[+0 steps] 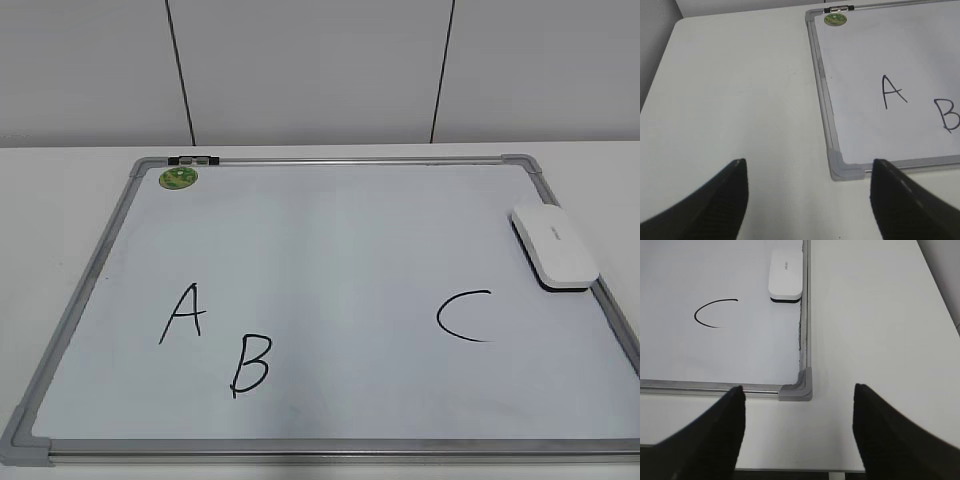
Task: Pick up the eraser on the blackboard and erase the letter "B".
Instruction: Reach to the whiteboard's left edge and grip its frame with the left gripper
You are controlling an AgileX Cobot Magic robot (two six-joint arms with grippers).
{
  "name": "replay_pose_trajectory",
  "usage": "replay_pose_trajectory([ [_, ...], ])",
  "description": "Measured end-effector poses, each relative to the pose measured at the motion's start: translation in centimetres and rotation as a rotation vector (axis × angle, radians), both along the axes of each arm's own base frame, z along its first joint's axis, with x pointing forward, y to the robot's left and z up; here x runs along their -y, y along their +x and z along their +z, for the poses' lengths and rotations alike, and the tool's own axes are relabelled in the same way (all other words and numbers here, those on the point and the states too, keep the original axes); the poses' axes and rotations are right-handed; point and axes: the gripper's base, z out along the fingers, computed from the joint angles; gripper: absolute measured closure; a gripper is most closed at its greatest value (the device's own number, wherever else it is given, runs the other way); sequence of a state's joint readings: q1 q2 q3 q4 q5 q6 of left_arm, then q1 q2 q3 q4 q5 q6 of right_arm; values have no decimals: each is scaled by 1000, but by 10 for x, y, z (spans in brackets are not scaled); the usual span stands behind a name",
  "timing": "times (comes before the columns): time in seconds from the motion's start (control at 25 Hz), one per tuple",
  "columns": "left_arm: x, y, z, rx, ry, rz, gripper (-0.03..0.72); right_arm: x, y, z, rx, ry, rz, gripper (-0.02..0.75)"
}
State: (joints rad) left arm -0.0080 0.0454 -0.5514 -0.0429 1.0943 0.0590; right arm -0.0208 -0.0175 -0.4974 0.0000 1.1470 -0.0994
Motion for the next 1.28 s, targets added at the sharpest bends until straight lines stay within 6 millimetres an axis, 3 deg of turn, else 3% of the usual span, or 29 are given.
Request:
replay_pose_trajectory([
  [0.2, 0, 29, 27, -33, -1, 3, 118, 0, 0, 0, 0, 0, 0, 237],
  [0.36, 1, 72, 39, -107, -8, 4, 118, 0, 0, 0, 0, 0, 0, 237],
  [0.6, 4, 147, 36, -261, -49, 2, 118, 0, 0, 0, 0, 0, 0, 237],
  [1.0, 5, 267, -2, -558, -55, 10, 133, 0, 0, 0, 0, 0, 0, 237],
  [1.28, 8, 326, -40, -719, -61, -16, 167, 0, 0, 0, 0, 0, 0, 237],
])
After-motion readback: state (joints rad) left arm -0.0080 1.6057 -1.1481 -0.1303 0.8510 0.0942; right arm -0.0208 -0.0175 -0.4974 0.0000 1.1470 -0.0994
